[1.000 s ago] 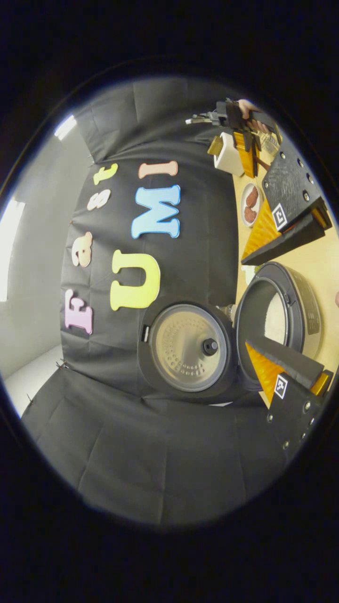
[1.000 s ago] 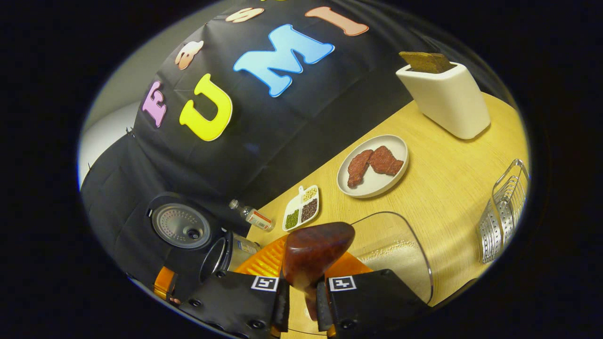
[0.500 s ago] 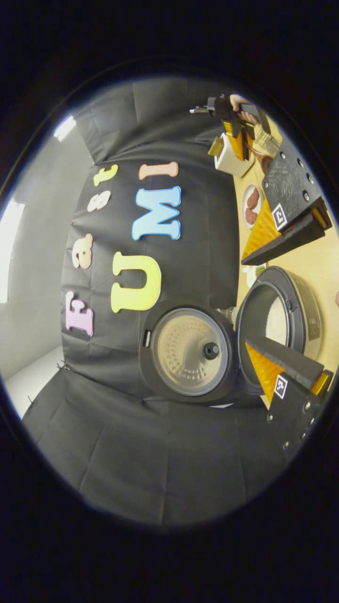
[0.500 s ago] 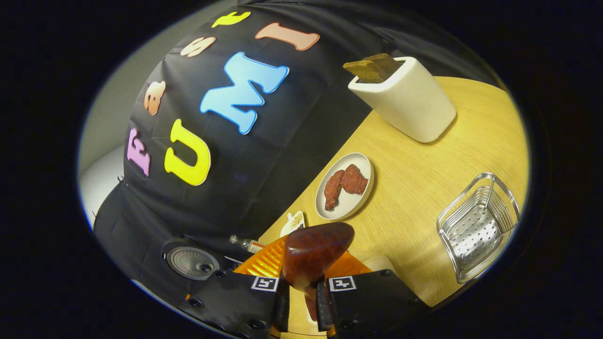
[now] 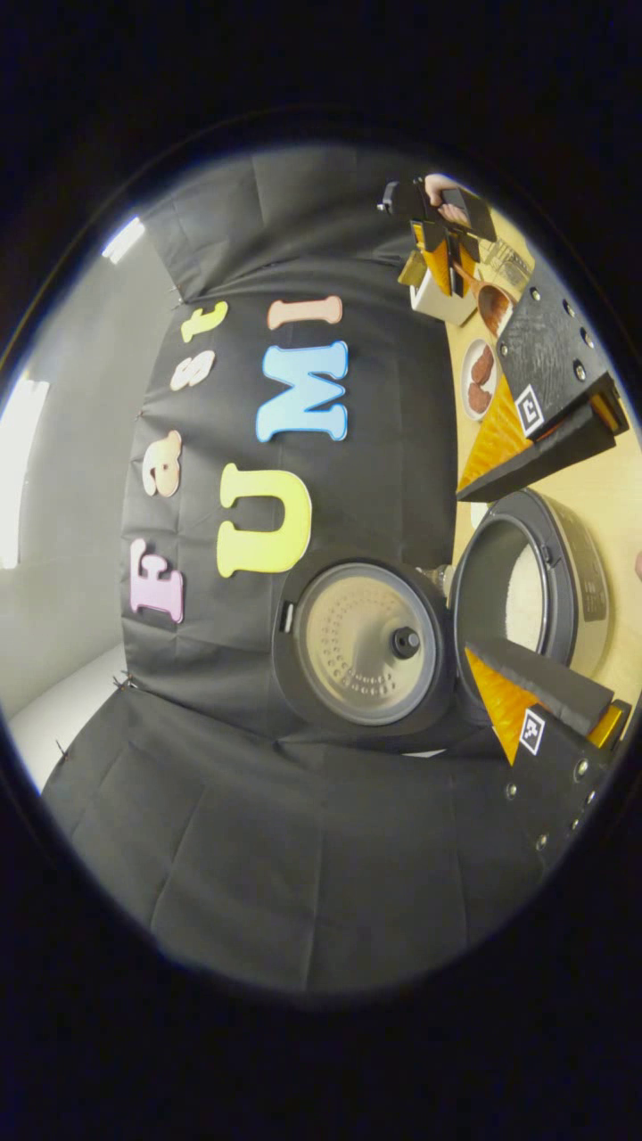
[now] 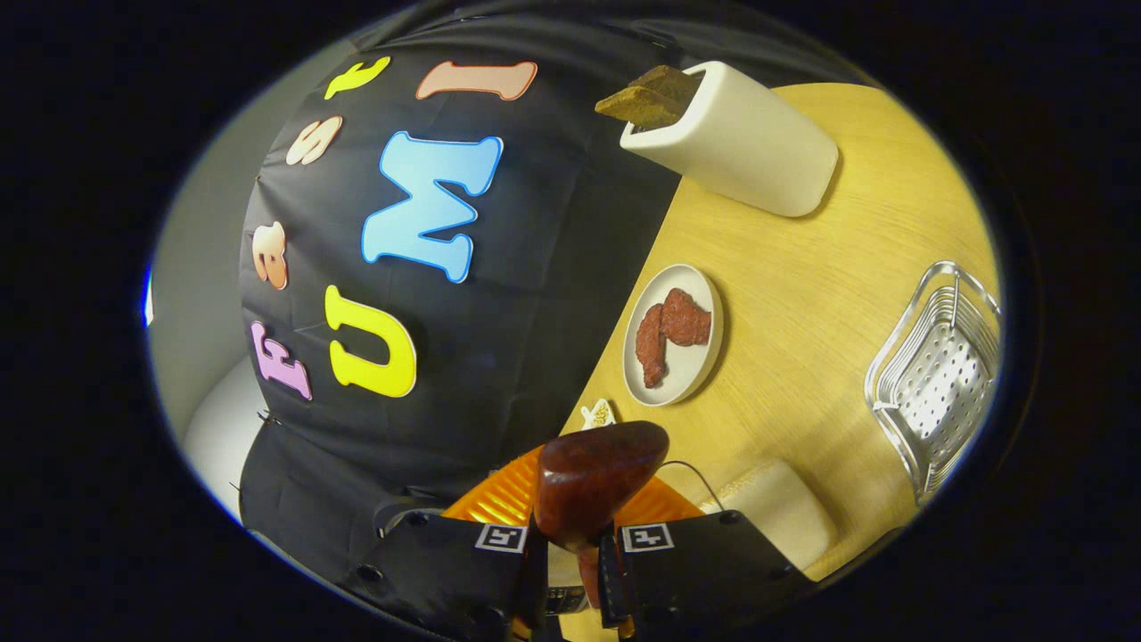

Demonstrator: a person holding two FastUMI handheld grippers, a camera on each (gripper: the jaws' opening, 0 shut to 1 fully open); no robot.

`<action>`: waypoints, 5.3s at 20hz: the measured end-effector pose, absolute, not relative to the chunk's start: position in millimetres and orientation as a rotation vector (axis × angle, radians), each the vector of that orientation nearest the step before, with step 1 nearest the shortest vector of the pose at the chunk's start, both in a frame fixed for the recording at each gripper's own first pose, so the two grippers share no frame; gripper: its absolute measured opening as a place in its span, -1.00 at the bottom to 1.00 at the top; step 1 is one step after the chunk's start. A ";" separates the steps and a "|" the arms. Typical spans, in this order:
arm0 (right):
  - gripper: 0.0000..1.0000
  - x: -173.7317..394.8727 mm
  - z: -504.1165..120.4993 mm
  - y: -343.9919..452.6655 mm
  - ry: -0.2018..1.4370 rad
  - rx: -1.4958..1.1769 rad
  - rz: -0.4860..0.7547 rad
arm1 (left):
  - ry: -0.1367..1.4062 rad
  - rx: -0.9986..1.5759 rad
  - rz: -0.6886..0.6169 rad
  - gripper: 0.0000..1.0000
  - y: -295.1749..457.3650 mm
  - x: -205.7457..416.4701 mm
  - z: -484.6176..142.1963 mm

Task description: Close the left gripper, press the button to open the rice cooker; take a wooden spoon from the chopstick holder with the right hand, scoop a spoonful of rice and pour it into the rice cooker, then put the wooden spoon back into the chopstick holder.

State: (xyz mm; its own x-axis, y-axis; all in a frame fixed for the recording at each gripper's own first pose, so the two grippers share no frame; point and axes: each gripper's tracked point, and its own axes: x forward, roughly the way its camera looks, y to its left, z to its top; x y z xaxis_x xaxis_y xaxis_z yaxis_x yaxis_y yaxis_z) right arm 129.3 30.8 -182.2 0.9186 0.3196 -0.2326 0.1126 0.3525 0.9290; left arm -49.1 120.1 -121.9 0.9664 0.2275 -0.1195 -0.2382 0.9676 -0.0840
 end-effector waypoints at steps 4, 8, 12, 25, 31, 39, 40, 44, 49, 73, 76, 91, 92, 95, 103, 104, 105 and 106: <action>-0.51 144.3 -164.0 48.8 0.387 1.273 0.187 | 0.113 -0.102 0.277 0.84 142.6 -59.2 -126.1; -0.51 152.2 -132.7 78.6 0.359 1.272 0.247 | 0.111 -0.117 0.300 0.86 161.8 -64.0 -129.9; -0.51 164.4 -112.5 113.0 0.351 1.247 0.276 | 0.105 -0.131 0.336 0.89 185.3 -73.2 -133.1; -0.52 196.9 -74.4 303.4 0.443 1.089 0.490 | 0.094 -0.130 0.414 0.84 251.9 -113.9 -136.9; -0.51 210.4 -98.2 364.8 0.460 0.850 0.516 | 0.102 -0.148 0.442 0.84 264.5 -120.7 -145.1; -0.51 230.1 -131.2 376.5 0.401 0.552 0.473 | 0.108 -0.158 0.440 0.89 262.1 -116.7 -151.0; -0.52 230.0 -129.8 379.7 0.390 0.523 0.482 | 0.109 -0.159 0.438 0.89 260.6 -116.4 -152.0; -0.52 225.4 -124.3 394.4 0.339 0.385 0.514 | 0.111 -0.159 0.434 0.86 257.9 -113.3 -152.3; -0.52 216.1 -118.6 412.3 0.280 0.170 0.556 | 0.111 -0.155 0.432 0.86 254.1 -113.4 -152.3; -0.51 159.1 -100.2 443.7 0.089 -0.306 0.640 | 0.086 -0.095 0.378 0.84 235.3 -115.1 -133.8; -0.51 141.9 -72.2 412.2 0.050 -0.257 0.630 | 0.083 -0.105 0.350 0.86 214.4 -111.0 -132.6; -0.58 103.1 -31.9 116.1 0.019 -0.087 0.279 | 0.101 -0.080 0.178 0.86 120.2 -59.7 -127.7; -0.51 99.0 -34.7 92.8 0.023 -0.074 0.239 | 0.105 -0.081 0.161 0.88 110.6 -54.5 -129.4; -0.58 90.1 -52.1 27.1 0.059 -0.054 0.121 | 0.109 -0.081 0.121 0.86 84.8 -40.4 -131.0; -0.58 68.4 -101.0 -91.1 0.130 0.081 -0.062 | 0.114 -0.067 0.046 0.86 21.6 -15.3 -126.8; -0.51 68.7 -110.1 -100.2 0.143 0.097 -0.078 | 0.116 -0.066 0.039 0.89 15.0 -14.5 -125.9; -0.51 69.9 -118.9 -107.9 0.157 0.116 -0.089 | 0.117 -0.073 0.030 0.89 8.4 -13.9 -123.2; -0.51 70.2 -129.3 -113.0 0.176 0.131 -0.095 | 0.108 -0.081 0.022 0.86 2.6 -13.9 -119.4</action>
